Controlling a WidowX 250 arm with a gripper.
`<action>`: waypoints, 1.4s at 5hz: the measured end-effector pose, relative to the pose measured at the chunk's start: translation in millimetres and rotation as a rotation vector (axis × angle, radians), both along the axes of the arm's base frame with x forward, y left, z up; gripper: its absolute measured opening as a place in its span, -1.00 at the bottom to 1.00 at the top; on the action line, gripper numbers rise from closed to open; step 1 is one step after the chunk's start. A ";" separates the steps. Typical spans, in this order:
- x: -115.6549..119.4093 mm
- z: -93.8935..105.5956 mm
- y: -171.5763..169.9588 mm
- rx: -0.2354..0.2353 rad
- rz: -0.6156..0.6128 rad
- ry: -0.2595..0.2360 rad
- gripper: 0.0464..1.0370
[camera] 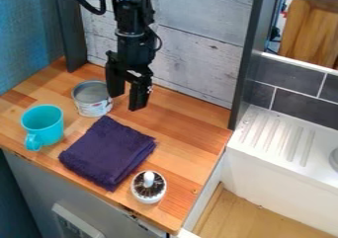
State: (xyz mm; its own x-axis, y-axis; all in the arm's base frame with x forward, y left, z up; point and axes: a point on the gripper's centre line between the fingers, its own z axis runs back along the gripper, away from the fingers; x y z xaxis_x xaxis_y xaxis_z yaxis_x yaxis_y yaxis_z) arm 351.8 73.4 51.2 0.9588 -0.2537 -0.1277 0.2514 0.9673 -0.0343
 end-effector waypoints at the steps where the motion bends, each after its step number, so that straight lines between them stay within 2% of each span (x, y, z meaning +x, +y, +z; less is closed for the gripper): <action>1: -3.9 -14.6 -0.2 -0.007 0.003 0.038 0.93; 3: 0.1 -27.9 -3.6 -0.015 0.092 -0.018 0.93; 4: 2.7 -28.2 0.8 0.017 0.140 -0.036 0.93; 5: 0.3 -38.6 8.5 0.046 0.194 -0.010 0.93; 6: 5.8 -33.4 29.3 0.078 0.272 -0.024 0.93; 7: 5.8 -38.9 58.0 0.120 0.378 -0.016 0.93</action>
State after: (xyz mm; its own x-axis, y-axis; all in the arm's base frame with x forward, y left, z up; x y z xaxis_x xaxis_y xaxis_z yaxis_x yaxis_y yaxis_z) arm 357.6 131.4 12.2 0.9838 0.1335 -0.1198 -0.1238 0.9886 0.0855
